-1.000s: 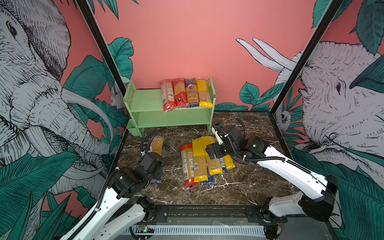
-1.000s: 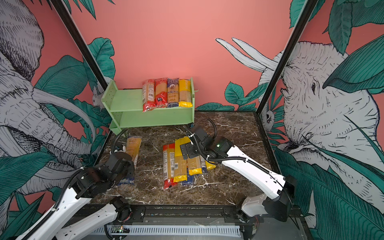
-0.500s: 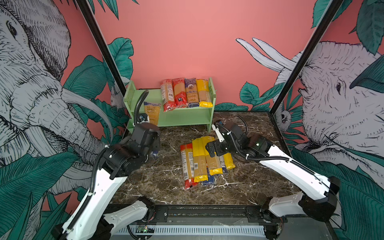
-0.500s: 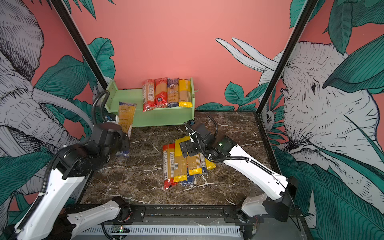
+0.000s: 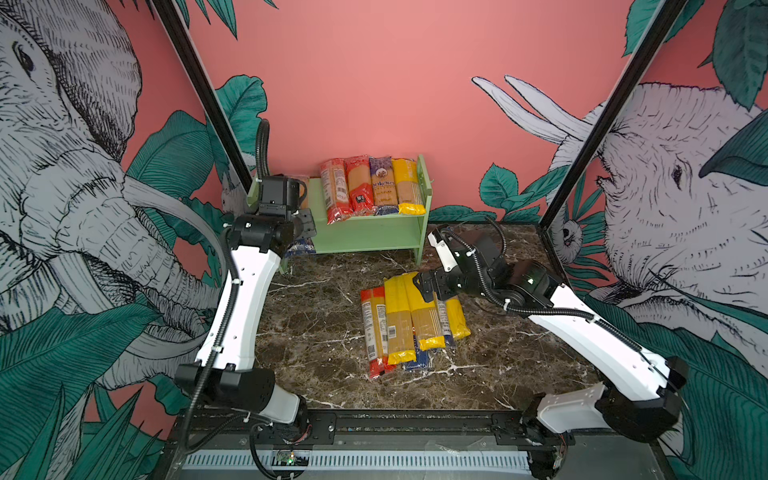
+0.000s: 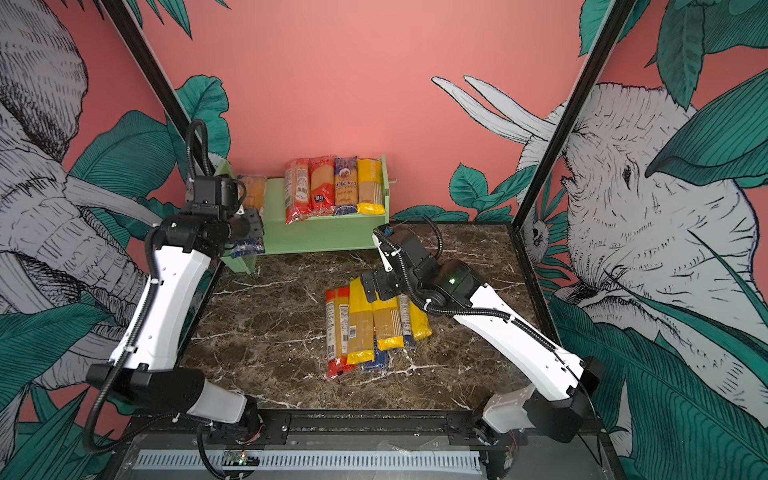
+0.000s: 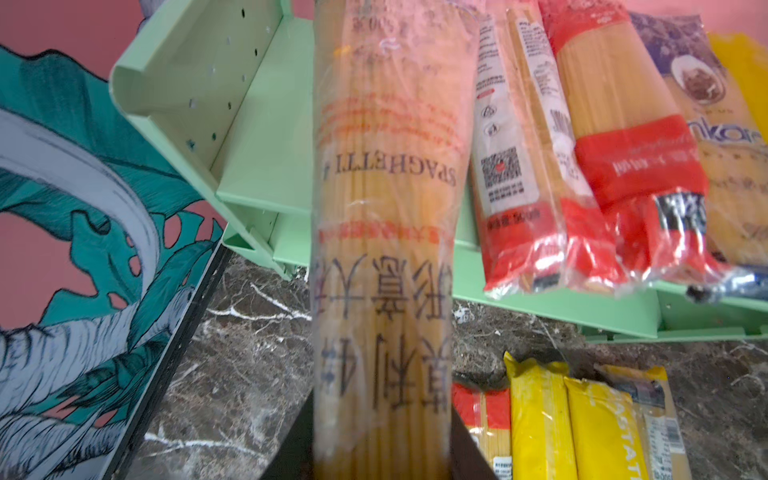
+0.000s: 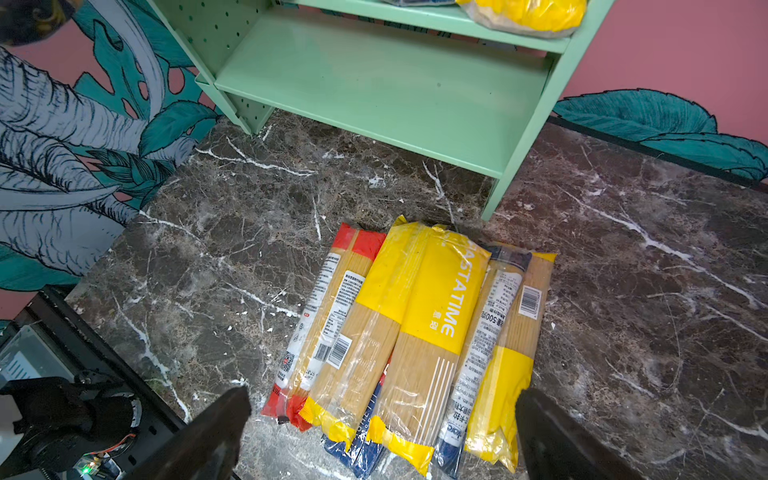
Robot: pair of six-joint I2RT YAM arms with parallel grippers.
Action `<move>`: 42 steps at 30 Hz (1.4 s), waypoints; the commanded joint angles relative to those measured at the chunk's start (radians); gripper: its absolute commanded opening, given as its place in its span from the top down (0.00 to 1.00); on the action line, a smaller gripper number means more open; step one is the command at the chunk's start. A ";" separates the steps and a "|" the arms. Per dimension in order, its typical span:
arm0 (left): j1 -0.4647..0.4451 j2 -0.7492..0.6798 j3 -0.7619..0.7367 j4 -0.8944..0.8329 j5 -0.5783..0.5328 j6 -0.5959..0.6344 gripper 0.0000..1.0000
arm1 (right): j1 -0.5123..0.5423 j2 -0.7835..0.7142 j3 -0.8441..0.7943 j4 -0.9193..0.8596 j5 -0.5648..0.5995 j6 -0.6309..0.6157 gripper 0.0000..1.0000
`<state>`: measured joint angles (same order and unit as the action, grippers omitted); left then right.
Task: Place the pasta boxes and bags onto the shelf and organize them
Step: 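Carry the Moli Pasta pack with the left gripper up to the top shelf, then set the Moli Pasta pack beside the red-and-white pack and open the left gripper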
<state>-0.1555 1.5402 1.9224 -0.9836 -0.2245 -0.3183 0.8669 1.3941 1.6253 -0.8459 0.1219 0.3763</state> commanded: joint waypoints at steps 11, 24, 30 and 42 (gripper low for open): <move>0.076 0.358 0.500 0.155 0.141 0.060 1.00 | -0.092 0.109 0.070 -0.002 -0.043 -0.044 0.01; 0.105 0.527 0.617 0.169 0.244 0.027 1.00 | -0.144 0.176 0.083 0.011 -0.077 -0.049 0.01; 0.105 0.510 0.566 0.174 0.250 0.021 0.93 | -0.148 0.186 0.084 0.016 -0.089 -0.042 0.01; 0.105 0.435 0.429 0.207 0.208 -0.014 0.85 | -0.149 0.147 0.050 0.021 -0.089 -0.037 0.01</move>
<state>-0.0551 2.0586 2.3634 -0.8558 0.0010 -0.3191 0.7235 1.5742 1.6840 -0.8433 0.0395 0.3367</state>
